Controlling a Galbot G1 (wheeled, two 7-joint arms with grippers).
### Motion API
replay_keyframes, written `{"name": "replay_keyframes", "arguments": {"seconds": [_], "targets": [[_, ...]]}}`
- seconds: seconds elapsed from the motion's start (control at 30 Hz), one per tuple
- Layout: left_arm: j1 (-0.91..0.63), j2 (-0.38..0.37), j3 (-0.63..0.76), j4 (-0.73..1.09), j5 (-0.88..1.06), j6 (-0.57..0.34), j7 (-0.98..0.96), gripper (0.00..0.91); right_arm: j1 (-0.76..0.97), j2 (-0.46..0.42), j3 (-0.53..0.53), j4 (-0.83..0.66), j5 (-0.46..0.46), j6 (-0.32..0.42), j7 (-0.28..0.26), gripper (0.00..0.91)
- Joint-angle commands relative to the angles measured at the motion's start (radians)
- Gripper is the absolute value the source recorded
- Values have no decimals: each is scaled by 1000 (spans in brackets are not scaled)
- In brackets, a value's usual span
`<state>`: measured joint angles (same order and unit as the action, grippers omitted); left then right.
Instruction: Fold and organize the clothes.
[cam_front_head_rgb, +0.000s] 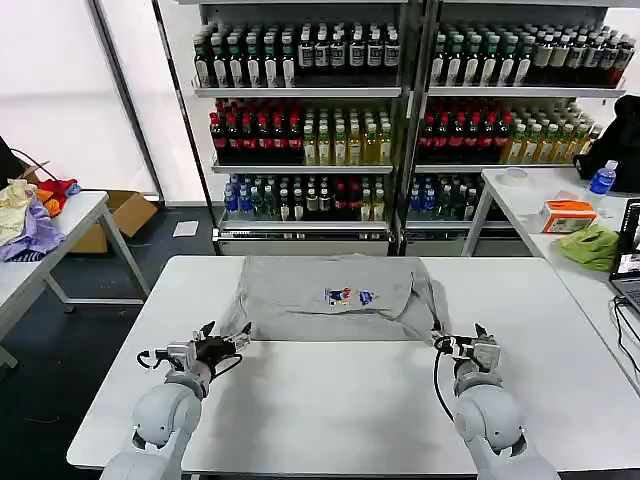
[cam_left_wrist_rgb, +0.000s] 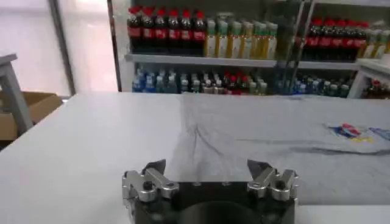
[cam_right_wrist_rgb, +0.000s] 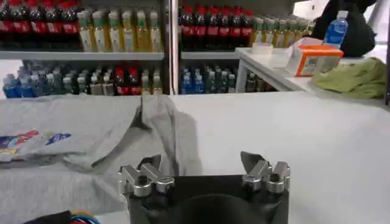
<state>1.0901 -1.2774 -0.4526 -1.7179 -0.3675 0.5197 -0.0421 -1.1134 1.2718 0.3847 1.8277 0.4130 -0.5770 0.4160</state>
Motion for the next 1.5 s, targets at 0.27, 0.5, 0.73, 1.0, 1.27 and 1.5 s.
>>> {"name": "replay_keyframes", "arguments": {"seconds": [0.27, 0.5, 0.73, 1.0, 1.27, 1.5], "targets": [[-3, 5, -2, 45, -3, -3, 2, 846, 2, 14, -18, -43, 1, -2, -1, 846], [4, 5, 7, 55, 11, 6, 9, 71, -12, 26, -12, -72, 24, -2, 1, 0], [12, 4, 11, 56, 21, 8, 15, 30, -26, 32, -6, -83, 45, 0, 1, 0], [21, 6, 11, 55, 26, 4, 19, 10, -41, 24, 1, -37, 41, 0, -2, 0], [43, 9, 8, 10, 26, -2, 21, 0, -64, 17, 2, 30, 52, -1, 5, 0], [97, 25, -4, -120, 38, -15, 15, 10, -109, 19, 29, 151, 57, -1, 28, 0]]}}
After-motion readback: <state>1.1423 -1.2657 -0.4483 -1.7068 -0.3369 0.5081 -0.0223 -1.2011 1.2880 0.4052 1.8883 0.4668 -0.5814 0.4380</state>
